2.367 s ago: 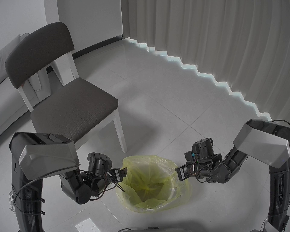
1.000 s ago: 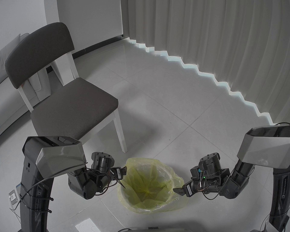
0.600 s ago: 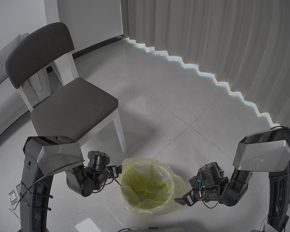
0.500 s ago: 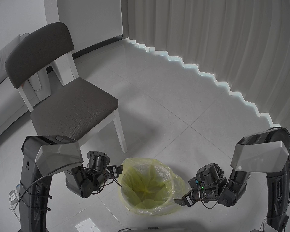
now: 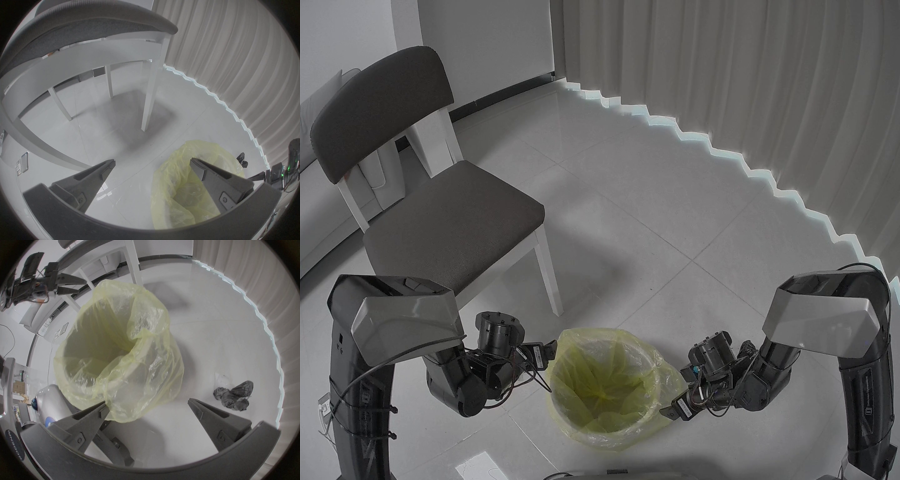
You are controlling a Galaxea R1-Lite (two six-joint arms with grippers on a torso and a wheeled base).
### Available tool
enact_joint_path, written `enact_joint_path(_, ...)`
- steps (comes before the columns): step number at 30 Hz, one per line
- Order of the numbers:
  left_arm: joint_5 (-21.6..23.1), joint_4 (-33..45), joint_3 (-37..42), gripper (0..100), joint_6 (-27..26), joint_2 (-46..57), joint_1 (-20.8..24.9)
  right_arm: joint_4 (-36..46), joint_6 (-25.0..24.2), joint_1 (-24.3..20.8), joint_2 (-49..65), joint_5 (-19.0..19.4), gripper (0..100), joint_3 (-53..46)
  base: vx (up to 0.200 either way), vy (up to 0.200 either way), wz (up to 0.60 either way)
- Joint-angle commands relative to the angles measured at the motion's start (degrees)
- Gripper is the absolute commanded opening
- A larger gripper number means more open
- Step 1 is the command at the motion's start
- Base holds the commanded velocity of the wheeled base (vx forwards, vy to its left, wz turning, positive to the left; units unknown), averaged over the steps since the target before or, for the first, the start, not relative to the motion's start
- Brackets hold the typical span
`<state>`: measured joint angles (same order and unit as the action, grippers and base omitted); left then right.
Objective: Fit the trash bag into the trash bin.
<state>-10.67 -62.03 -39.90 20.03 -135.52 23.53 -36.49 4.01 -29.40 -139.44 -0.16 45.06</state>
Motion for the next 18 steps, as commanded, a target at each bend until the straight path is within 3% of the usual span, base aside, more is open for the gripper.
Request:
enact_joint_path(1, -0.06, -0.20, 1.05, 100, 0.01, 1.58, 0.11, 0.80, 0.12, 0.22, -0.57, -0.28, 100, 3.11, 0.000, 0.000, 0.00)
enact_joint_path(8, -0.14, -0.20, 0.88, 100, 0.01, 1.49, 1.26, 9.50, 0.30, 0.84, -0.75, -0.46, 100, 8.12, 0.000, 0.000, 0.00)
enact_joint_path(18, -0.14, -0.55, 2.11, 100, 0.01, 2.37, 1.26, 9.50, 3.11, 1.89, 7.60, -0.46, 100, 0.12, 0.000, 0.000, 0.00)
